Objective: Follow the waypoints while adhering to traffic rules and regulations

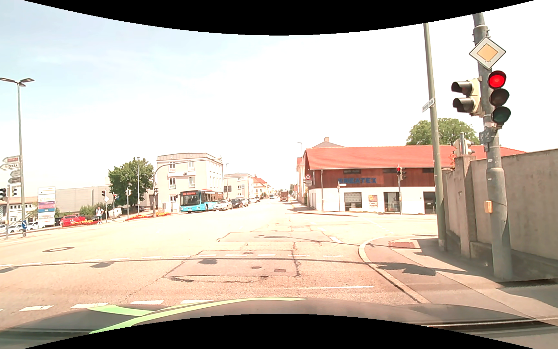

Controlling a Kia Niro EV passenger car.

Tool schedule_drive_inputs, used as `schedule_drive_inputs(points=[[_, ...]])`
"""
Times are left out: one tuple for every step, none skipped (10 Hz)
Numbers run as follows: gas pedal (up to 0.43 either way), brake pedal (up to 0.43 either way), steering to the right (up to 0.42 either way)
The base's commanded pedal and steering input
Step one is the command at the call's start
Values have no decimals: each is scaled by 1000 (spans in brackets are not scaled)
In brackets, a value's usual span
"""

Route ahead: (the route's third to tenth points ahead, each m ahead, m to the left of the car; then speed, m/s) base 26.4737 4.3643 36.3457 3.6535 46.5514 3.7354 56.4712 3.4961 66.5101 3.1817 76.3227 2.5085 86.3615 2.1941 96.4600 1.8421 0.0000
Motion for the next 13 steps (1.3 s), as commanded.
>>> schedule_drive_inputs(points=[[0,250,3],[0,250,3],[0,250,3],[0,250,3],[0,250,3],[0,250,3],[0,250,3],[0,250,3],[0,250,3],[0,250,3],[0,250,3],[0,250,3],[0,250,3]])
